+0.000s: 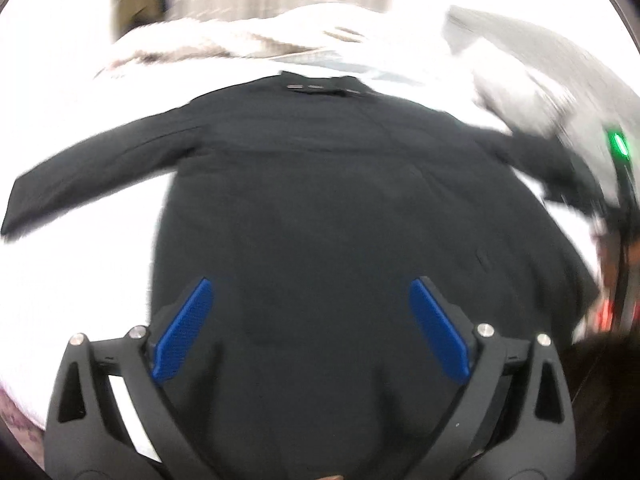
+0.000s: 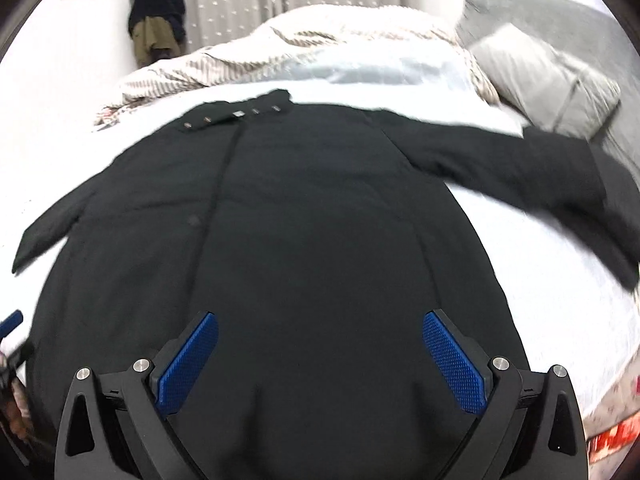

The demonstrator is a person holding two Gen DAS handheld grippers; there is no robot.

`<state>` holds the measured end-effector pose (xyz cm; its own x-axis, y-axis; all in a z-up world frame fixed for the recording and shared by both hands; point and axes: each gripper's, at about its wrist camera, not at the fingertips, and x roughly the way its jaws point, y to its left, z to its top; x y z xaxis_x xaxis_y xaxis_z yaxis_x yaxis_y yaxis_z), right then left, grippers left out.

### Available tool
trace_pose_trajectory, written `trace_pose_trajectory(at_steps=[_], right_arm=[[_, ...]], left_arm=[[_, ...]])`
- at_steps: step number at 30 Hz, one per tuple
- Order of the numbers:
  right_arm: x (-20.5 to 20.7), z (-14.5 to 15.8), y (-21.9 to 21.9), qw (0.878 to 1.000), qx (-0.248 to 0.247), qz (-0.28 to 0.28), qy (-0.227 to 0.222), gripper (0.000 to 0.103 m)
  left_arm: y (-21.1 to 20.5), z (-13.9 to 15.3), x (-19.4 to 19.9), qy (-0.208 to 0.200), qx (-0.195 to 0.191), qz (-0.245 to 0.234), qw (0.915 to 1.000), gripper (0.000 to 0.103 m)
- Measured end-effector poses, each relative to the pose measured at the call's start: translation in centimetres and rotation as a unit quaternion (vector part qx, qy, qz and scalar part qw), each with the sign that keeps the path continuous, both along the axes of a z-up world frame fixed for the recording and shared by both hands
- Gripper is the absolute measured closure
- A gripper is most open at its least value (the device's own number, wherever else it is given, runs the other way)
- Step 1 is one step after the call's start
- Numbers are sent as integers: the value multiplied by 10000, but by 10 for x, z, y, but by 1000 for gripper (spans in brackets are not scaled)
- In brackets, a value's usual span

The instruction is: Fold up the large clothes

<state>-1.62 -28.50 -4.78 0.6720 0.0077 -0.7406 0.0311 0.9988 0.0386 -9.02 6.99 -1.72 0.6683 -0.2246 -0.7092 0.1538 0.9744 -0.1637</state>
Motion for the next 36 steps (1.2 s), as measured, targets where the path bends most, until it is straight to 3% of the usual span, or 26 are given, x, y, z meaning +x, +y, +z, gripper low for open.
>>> trace_pose_trajectory(at_steps=[2, 6, 10, 14, 17, 19, 24, 27, 29, 30, 32, 34, 36], right_arm=[[13, 6, 13, 10000, -48, 18, -48, 0], [40, 9, 29, 9996, 265, 44, 13, 0], [58, -10, 42, 9993, 354, -56, -49, 0], [81, -26, 54, 9986, 276, 137, 425, 0], [90, -30, 56, 9987, 356, 9, 376, 0], [91, -34, 56, 9984, 411, -97, 385, 0], [98, -43, 58, 9929, 979, -191, 647, 0], [105, -43, 56, 9921, 1038, -258, 651, 0], [108, -43, 54, 9929, 955, -340, 626, 0], [110, -43, 52, 9930, 929, -374, 630, 0], [116, -44, 45, 9927, 887, -458, 671, 0], [121, -45, 35, 9924, 827, -596, 689, 0], [124, -45, 24, 9920, 749, -771, 666, 0]], left_arm=[[21, 2, 18, 225, -320, 451, 9982, 4], [70, -3, 58, 493, -776, 1325, 9869, 4], [128, -21, 83, 523, -1179, 2210, 9667, 4], [177, -45, 112, 722, -1350, 2796, 9478, 4], [209, -58, 115, 445, -1587, 3329, 9284, 4], [224, -67, 111, 200, -1988, 3543, 9136, 4], [253, -65, 123, -106, -2262, 3776, 8979, 4], [272, -72, 121, -437, -2425, 4129, 8768, 6], [278, -68, 123, -464, -2235, 4412, 8679, 23], [281, -67, 126, -437, -2151, 4463, 8675, 30], [287, -66, 133, -323, -2149, 4408, 8709, 59], [290, -63, 132, -278, -2171, 4521, 8647, 78], [287, -54, 129, -413, -2231, 4593, 8588, 84]])
